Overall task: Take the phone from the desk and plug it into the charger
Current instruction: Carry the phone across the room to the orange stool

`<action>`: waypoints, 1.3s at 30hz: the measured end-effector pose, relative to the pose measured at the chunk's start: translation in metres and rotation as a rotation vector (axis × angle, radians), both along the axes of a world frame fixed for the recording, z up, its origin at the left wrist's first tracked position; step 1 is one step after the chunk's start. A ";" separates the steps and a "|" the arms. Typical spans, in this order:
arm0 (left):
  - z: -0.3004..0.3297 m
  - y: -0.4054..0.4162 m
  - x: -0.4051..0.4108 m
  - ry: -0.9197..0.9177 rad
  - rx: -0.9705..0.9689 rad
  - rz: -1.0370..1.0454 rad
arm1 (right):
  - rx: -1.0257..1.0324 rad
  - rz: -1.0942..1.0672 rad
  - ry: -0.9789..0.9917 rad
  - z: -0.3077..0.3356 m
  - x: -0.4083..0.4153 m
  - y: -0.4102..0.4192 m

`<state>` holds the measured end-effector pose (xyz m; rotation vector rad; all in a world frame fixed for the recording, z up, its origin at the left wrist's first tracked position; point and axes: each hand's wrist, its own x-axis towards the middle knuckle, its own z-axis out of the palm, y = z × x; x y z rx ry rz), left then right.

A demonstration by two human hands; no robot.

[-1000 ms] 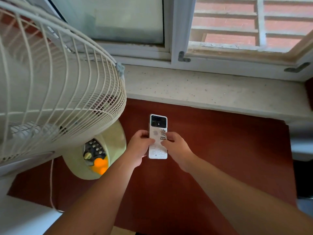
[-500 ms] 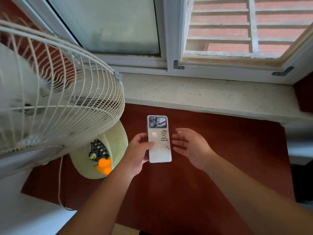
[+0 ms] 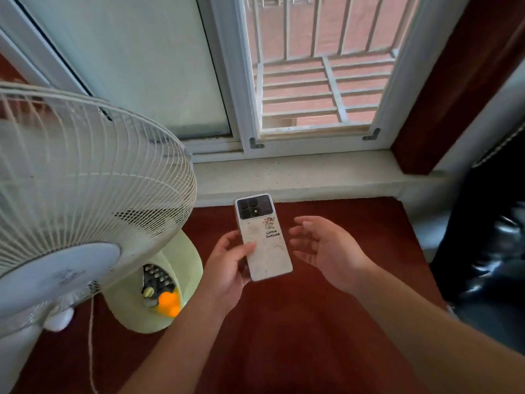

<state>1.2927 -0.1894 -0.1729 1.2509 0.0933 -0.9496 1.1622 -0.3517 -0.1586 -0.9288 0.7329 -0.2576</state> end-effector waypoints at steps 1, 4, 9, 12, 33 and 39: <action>0.004 0.001 -0.004 -0.002 -0.018 -0.025 | -0.001 -0.035 -0.011 0.005 -0.009 0.006; 0.018 0.006 -0.016 -0.025 -0.069 -0.132 | -0.012 -0.155 -0.050 0.020 -0.038 0.030; 0.041 0.022 -0.043 -0.057 -0.138 -0.318 | -0.072 -0.359 -0.090 0.043 -0.087 0.075; 0.052 0.029 -0.061 -0.066 -0.167 -0.422 | -0.103 -0.445 -0.092 0.058 -0.119 0.096; 0.075 0.025 -0.390 -0.019 -0.248 -1.065 | -0.268 -1.106 -0.141 0.091 -0.469 0.244; 0.084 0.042 -0.541 0.002 -0.253 -1.282 | -0.365 -1.251 -0.152 0.111 -0.614 0.311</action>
